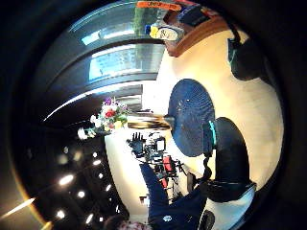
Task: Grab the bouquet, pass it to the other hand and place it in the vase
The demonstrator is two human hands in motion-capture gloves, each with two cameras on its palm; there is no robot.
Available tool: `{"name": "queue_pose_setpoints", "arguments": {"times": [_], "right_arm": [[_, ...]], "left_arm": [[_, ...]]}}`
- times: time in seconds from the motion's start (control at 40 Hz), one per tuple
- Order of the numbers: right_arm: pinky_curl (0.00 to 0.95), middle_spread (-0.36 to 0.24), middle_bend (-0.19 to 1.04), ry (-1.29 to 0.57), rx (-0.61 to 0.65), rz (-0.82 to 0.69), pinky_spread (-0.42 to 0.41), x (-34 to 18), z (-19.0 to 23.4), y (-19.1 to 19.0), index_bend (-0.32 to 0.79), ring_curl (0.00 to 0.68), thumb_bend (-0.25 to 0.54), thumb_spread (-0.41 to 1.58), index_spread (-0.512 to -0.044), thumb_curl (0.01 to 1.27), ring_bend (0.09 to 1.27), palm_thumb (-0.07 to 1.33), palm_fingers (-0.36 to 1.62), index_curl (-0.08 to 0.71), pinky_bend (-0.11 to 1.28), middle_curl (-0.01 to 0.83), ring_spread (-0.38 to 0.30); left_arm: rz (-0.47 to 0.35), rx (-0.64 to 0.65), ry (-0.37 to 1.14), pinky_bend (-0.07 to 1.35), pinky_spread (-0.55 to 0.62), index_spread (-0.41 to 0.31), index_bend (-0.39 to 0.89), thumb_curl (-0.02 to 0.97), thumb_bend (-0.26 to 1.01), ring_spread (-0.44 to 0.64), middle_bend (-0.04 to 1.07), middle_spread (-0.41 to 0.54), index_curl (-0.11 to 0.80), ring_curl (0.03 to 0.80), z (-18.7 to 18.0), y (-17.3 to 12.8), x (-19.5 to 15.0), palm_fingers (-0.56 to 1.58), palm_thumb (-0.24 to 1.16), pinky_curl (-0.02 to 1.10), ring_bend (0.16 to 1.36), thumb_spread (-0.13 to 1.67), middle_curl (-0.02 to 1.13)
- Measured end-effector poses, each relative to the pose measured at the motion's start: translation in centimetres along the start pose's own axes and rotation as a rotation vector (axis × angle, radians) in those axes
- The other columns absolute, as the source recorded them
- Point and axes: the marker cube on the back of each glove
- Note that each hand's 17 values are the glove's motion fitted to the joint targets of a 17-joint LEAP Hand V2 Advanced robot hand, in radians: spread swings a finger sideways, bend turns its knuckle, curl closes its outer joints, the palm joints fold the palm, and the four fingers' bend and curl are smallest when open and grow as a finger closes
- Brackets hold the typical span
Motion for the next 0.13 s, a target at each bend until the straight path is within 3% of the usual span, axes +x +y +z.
{"name": "queue_pose_setpoints", "arguments": {"times": [0.05, 0.13], "right_arm": [[0.229, -0.158, 0.21, 0.053, 0.020, 0.090, 0.121, 0.1, 0.3, -0.4, 0.19, 0.386, -0.018, 1.06, -0.258, 0.44, 0.31, 0.89, 0.80, 0.440, 0.12, 0.411, -0.143], [0.224, -0.149, 0.21, 0.091, 0.044, 0.104, 0.120, 0.0, 0.8, -1.1, 0.19, 0.386, -0.016, 1.06, -0.257, 0.45, 0.30, 0.90, 0.81, 0.440, 0.13, 0.413, -0.142]], "left_arm": [[0.024, 0.042, 0.042, 0.33, 0.47, 0.105, 0.10, 0.443, -0.05, 0.40, 0.17, 0.266, 0.242, 0.372, -0.3, -0.3, 0.7, -0.08, 0.40, 0.38, 0.48, 0.82, 0.36], [0.047, 0.078, 0.089, 0.32, 0.48, 0.080, 0.12, 0.421, -0.07, 0.41, 0.19, 0.254, 0.243, 0.368, -0.2, -0.6, 1.8, -0.03, 0.33, 0.38, 0.49, 0.84, 0.36]]}}
